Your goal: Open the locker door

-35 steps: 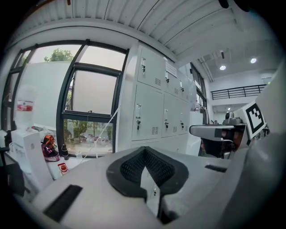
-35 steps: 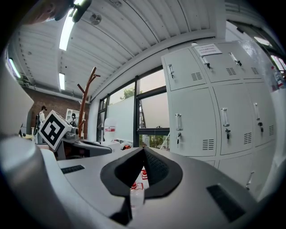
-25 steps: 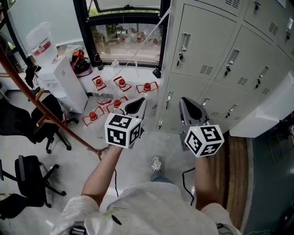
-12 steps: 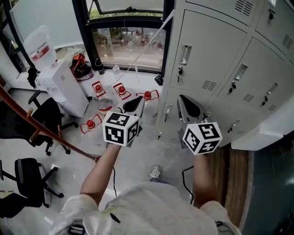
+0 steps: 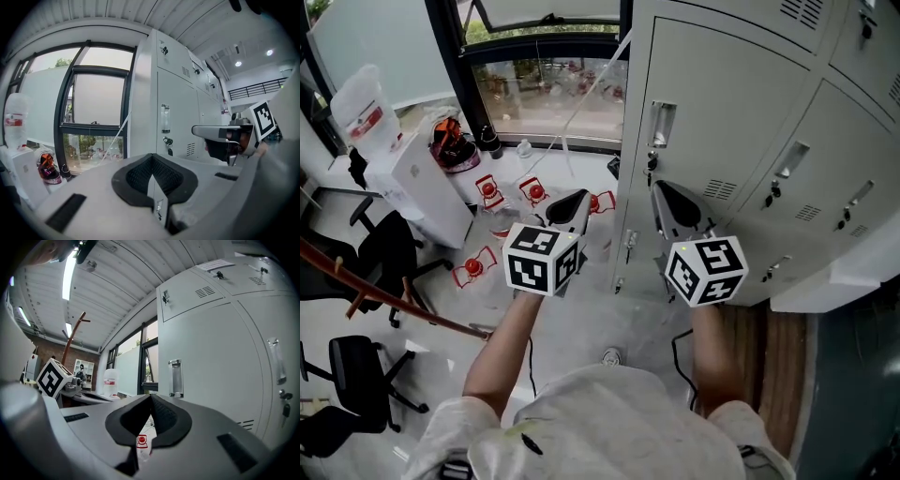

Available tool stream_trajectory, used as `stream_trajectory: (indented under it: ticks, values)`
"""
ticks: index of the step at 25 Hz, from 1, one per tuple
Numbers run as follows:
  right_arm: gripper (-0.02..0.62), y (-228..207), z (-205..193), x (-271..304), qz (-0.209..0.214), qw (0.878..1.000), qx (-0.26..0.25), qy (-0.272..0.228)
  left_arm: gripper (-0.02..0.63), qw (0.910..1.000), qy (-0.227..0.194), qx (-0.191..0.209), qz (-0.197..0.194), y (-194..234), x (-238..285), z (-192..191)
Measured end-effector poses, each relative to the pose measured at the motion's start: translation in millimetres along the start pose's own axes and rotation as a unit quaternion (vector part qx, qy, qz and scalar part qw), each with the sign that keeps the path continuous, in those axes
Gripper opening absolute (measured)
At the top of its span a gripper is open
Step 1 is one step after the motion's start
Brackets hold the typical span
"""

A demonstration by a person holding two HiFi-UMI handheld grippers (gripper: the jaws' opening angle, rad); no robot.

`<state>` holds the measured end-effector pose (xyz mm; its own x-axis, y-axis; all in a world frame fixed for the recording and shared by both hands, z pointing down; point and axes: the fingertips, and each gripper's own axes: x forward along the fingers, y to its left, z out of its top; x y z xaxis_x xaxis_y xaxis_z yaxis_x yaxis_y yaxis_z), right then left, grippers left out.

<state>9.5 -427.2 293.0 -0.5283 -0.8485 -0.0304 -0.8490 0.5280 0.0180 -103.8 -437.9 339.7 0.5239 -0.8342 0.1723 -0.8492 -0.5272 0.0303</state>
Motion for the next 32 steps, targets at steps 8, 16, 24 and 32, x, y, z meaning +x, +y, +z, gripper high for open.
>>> stream_trajectory:
  ticks: [8, 16, 24, 32]
  values:
    - [-0.003, -20, 6, 30, 0.025, 1.0, 0.004, -0.01, 0.005, 0.9997, -0.002, -0.008, 0.023, 14, 29, 2]
    - [-0.002, -32, 13, 52, 0.034, 0.999, -0.001, -0.02, 0.005, 0.9992, 0.0, -0.012, 0.037, 18, 40, -2]
    - [0.06, -37, 21, 65, 0.036, 0.999, 0.017, -0.033, 0.005, 0.9989, -0.001, -0.013, 0.045, 24, 43, 0]
    - [0.09, -44, 20, 73, 0.028, 0.999, 0.007, -0.027, 0.005, 0.9995, -0.001, -0.005, 0.032, 16, 57, 4]
